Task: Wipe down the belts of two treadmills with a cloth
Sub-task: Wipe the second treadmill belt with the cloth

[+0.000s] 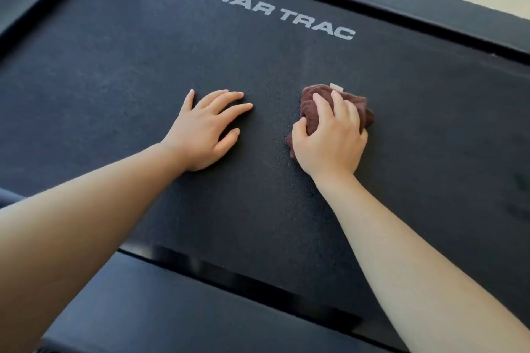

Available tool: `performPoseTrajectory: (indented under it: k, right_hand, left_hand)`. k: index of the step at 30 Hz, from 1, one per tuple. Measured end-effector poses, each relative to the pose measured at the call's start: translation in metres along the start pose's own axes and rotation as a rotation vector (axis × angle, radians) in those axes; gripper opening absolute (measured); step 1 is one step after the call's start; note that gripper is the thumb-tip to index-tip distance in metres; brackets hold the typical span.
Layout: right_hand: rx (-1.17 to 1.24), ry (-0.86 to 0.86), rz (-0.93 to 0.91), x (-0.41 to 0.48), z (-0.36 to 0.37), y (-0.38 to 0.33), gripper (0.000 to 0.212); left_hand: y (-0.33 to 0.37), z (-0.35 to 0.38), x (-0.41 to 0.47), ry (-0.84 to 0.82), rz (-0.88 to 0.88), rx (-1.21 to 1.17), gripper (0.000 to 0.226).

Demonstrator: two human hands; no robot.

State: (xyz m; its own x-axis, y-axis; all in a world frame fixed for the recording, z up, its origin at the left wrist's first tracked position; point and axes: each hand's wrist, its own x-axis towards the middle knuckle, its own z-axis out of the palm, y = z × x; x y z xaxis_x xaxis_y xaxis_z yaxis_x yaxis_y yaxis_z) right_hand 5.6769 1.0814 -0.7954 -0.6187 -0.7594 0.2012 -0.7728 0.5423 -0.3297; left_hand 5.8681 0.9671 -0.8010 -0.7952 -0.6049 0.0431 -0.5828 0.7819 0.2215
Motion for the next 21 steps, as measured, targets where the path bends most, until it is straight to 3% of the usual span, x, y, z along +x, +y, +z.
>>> performPoseTrajectory:
  k: [7, 12, 21]
  right_hand:
    - [0.066, -0.013, -0.045, 0.000, -0.001, 0.005, 0.052]
    - [0.042, -0.031, -0.066, -0.007, -0.004, 0.006, 0.050]
    - [0.025, -0.113, -0.140, -0.104, -0.032, 0.010, 0.052]
  left_hand:
    - [0.036, 0.014, 0.000, 0.058, -0.246, -0.030, 0.047]
    - [0.034, 0.021, 0.003, 0.120, -0.235, -0.007, 0.048]
    - [0.037, 0.018, 0.000, 0.106, -0.224, -0.005, 0.049]
